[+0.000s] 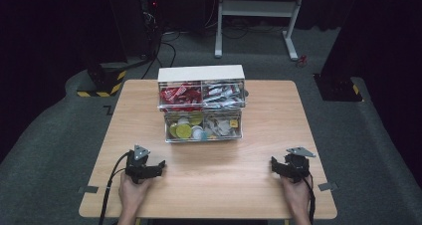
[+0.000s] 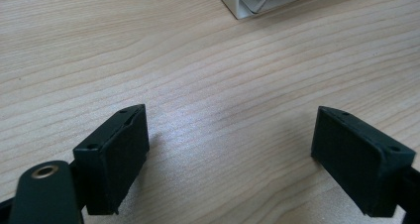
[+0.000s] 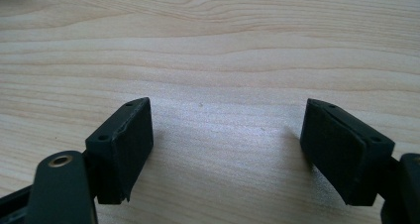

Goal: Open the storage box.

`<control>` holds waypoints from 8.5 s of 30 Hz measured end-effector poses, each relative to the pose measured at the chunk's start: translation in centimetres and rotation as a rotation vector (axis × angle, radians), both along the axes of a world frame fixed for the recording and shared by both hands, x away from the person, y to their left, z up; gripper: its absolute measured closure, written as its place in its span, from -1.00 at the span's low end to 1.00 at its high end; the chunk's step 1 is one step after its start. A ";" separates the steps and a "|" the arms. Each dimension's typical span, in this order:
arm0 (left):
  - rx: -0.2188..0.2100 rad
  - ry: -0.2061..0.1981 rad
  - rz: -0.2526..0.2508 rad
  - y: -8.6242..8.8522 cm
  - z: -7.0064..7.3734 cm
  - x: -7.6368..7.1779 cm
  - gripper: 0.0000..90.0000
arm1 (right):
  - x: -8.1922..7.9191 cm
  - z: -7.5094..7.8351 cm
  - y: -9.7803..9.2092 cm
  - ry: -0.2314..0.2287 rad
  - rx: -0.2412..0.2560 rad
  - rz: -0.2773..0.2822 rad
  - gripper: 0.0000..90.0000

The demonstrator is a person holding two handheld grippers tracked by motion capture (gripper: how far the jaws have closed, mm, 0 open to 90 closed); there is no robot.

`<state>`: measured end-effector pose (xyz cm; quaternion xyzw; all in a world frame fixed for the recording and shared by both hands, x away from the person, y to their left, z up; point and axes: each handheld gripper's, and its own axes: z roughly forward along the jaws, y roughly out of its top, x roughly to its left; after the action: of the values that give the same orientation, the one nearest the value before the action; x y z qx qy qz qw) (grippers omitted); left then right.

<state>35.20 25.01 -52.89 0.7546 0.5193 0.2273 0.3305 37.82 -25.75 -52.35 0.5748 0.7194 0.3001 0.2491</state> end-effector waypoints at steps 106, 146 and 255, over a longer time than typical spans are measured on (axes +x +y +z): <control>0.000 -0.003 -0.001 0.0 0.0 0.0 -0.65 | 5.4 17.1 10.3 -0.282 0.197 0.546 0.76; 0.000 0.000 0.021 -0.4 0.0 -0.2 -0.65 | 6.5 20.1 10.7 -0.311 0.197 0.536 0.74; -0.150 -0.200 -0.119 -5.6 21.1 8.9 0.39 | 8.5 23.9 11.9 -0.323 0.136 0.518 0.71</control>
<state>44.08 19.44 -31.84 0.7307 0.4536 0.2421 0.4490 46.33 -13.87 -28.41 0.3328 0.7714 0.4882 0.2365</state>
